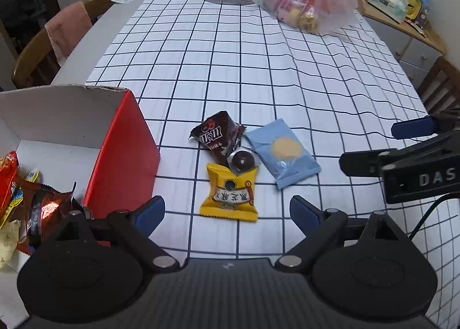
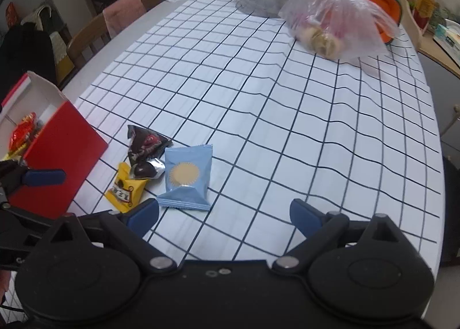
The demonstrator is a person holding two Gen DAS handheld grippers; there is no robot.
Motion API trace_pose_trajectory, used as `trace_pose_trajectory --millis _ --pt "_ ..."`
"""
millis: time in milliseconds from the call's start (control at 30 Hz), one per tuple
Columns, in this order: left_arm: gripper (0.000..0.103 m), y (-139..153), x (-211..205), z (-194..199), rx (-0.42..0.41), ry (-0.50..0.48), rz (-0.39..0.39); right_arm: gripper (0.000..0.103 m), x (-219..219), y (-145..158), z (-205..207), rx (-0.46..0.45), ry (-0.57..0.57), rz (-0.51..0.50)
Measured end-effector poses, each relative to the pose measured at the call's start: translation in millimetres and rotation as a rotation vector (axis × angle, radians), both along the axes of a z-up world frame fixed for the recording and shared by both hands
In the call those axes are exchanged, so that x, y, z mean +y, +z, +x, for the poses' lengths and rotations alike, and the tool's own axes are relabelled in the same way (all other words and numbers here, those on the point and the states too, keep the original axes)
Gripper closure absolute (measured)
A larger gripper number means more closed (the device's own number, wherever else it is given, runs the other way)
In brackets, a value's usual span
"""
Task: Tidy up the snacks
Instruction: 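Move both tools back over the brown chocolate, yellow candy and blue cookie packet, then grasp the yellow candy packet with the left gripper while the right grasps the blue cookie packet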
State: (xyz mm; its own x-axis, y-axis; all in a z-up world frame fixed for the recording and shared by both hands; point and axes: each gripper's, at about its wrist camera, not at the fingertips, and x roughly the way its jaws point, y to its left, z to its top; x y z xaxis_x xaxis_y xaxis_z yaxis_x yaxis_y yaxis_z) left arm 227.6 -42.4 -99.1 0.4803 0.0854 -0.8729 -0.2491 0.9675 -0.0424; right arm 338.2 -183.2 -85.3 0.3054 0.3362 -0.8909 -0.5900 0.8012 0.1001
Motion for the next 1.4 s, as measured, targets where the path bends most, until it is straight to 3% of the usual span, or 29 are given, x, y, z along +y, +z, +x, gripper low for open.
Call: trace_pose_trajectory --millis 200,300,500,600,733,833,900,1033,1133,1300,1400 --pt "0.009 -10.7 -5.8 9.2 -0.005 0.003 0.072 0.008 22.2 -23.6 12.7 0.017 0.025 -0.019" --pt "0.009 -12.0 -10.6 10.7 -0.010 0.006 0.105 0.015 32.7 -32.2 15.3 0.020 0.051 -0.031" --pt "0.009 -2.4 -35.4 0.6 -0.097 -0.003 0.162 0.024 47.4 -36.7 12.8 0.016 0.133 -0.030" --pt "0.009 -8.0 -37.1 5.5 -0.090 0.003 0.147 0.029 52.0 -38.9 11.5 0.022 0.156 -0.032" --pt "0.018 -16.5 -27.5 12.7 -0.058 0.041 0.110 0.034 57.0 -42.7 12.1 0.023 0.166 -0.043" --pt "0.024 -21.1 -18.9 18.5 -0.030 0.055 0.078 0.044 61.7 -46.4 12.0 0.025 0.166 -0.052" --pt "0.025 -26.3 -10.1 21.6 -0.002 0.060 0.024 0.048 64.2 -49.2 12.8 0.033 0.161 -0.058" --pt "0.025 -35.2 -1.8 27.3 0.034 0.060 -0.007 0.051 66.8 -51.2 13.8 0.023 0.152 -0.072" --pt "0.040 -39.9 1.5 30.8 0.059 0.063 -0.015 0.057 65.6 -50.8 15.1 0.010 0.147 -0.078" --pt "0.046 -39.5 2.4 32.1 0.058 0.060 0.000 0.058 56.0 -51.4 16.3 0.006 0.123 -0.070" --pt "0.056 -38.5 0.2 32.1 0.058 0.047 0.012 0.058 46.2 -51.5 16.3 0.006 0.094 -0.065"
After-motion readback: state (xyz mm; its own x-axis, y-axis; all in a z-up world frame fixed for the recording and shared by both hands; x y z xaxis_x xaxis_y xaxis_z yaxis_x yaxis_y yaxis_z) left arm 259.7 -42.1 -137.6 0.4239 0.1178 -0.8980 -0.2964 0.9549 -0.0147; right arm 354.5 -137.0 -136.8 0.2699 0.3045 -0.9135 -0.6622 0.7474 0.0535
